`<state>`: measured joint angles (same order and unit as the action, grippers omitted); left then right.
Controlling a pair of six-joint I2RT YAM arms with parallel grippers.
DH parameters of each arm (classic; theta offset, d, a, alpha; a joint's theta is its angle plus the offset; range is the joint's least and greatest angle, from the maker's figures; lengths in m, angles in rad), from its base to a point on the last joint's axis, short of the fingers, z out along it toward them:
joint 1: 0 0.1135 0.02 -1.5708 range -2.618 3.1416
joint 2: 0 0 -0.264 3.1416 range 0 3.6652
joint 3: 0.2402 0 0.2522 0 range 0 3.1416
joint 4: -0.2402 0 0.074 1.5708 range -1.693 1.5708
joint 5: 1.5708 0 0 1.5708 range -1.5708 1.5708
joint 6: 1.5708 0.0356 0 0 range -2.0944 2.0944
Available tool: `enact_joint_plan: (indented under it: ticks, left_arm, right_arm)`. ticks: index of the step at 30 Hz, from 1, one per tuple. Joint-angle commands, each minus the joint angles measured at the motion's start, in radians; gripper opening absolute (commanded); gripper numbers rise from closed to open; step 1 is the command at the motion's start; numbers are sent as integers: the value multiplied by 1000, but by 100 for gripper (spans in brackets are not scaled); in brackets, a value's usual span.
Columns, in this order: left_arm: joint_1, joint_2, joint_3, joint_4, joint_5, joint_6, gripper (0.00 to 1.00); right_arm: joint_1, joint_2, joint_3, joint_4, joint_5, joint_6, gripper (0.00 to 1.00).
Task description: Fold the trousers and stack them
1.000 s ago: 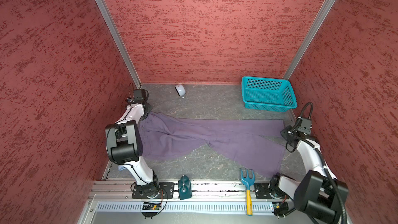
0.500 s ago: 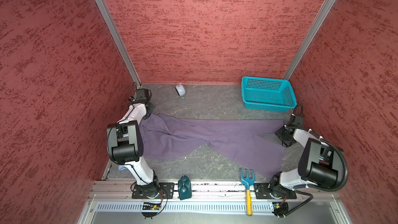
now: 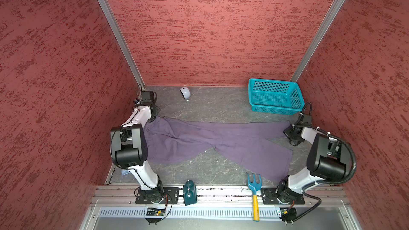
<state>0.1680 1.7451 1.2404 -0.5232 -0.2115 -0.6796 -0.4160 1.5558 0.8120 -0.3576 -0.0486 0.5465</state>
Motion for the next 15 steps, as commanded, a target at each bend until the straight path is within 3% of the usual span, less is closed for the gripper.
enact_joint_plan:
  ticks: [1, 7, 15]
  left_arm:
    - [-1, -16, -2, 2, -8, 1, 0]
    - [36, -68, -35, 3, 1, -16, 0]
    - [176, -170, -91, 33, 92, -43, 0]
  right_arm:
    - [-6, -157, 71, -111, 58, -14, 0]
    - [-35, -448, 177, -311, 142, -11, 0]
    - [-51, -710, 368, -534, 241, 28, 0]
